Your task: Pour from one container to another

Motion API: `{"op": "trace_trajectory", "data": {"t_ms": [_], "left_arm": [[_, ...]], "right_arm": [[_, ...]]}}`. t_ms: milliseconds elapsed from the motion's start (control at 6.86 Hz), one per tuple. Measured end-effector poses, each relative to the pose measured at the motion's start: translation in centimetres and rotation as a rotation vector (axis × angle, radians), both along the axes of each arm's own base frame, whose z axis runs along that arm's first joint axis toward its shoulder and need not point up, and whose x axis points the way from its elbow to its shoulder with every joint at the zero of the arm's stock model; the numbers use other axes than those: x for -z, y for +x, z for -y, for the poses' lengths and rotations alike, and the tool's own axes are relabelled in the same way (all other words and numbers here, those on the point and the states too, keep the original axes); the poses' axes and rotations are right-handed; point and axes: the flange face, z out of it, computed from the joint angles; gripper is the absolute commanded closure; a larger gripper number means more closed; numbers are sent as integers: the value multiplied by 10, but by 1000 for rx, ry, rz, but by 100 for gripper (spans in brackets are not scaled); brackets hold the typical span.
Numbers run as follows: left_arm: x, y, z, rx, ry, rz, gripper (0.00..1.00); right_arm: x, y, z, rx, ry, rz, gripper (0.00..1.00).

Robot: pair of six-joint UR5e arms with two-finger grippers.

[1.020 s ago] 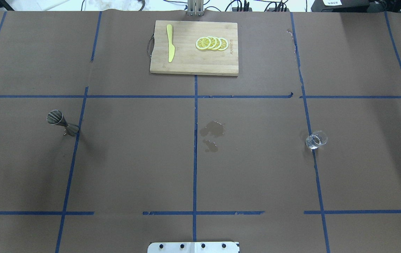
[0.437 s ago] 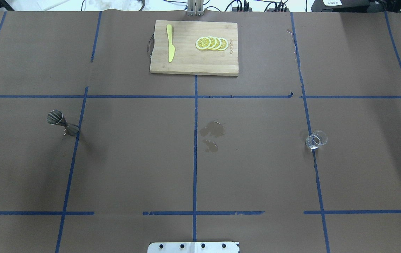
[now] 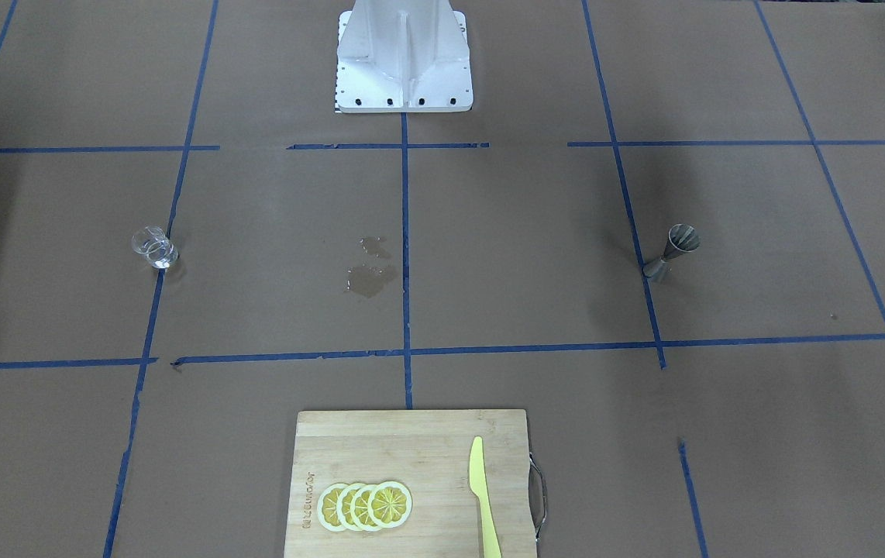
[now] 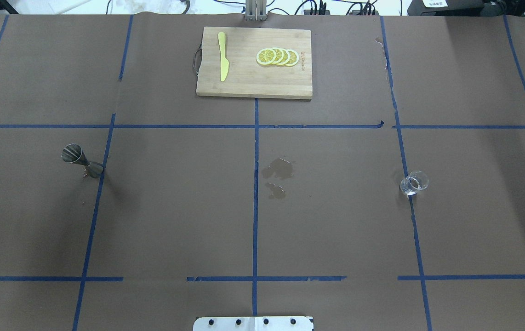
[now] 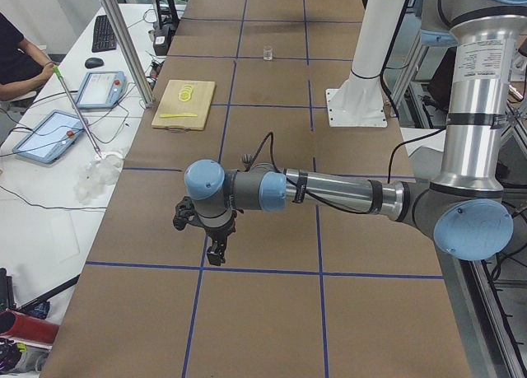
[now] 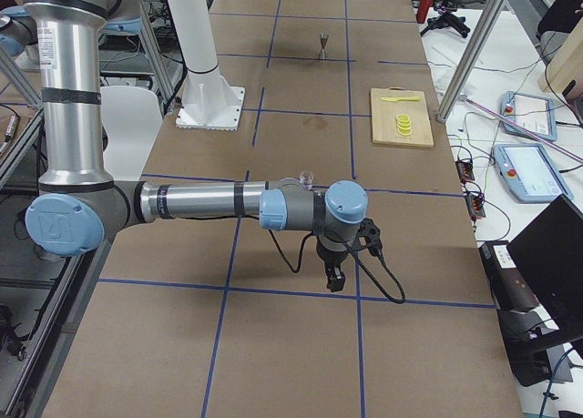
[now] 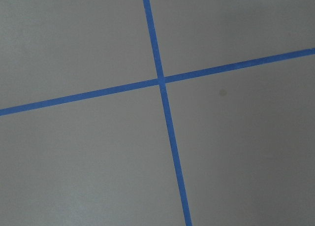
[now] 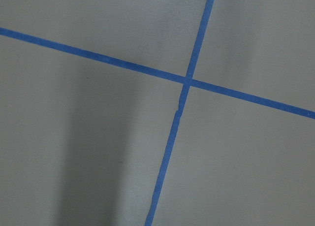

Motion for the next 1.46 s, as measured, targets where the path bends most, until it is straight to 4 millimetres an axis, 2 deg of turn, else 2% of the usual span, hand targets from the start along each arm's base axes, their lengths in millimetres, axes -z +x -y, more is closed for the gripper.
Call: {"op": "trace_trajectory", "data": {"t_ms": [874, 1166, 1311, 1457], "left_arm": [[19, 14, 2, -7, 89, -118, 0], [33, 20, 8, -5, 138, -127, 0], [46, 35, 13, 0, 204, -140, 0], [62, 65, 16, 32, 237, -171, 0]], "right_arm": [[-7, -1, -1, 1, -13, -5, 0], [-8, -1, 0, 3, -12, -6, 0], [-8, -2, 0, 4, -12, -6, 0], [-7, -2, 0, 5, -9, -6, 0]]}}
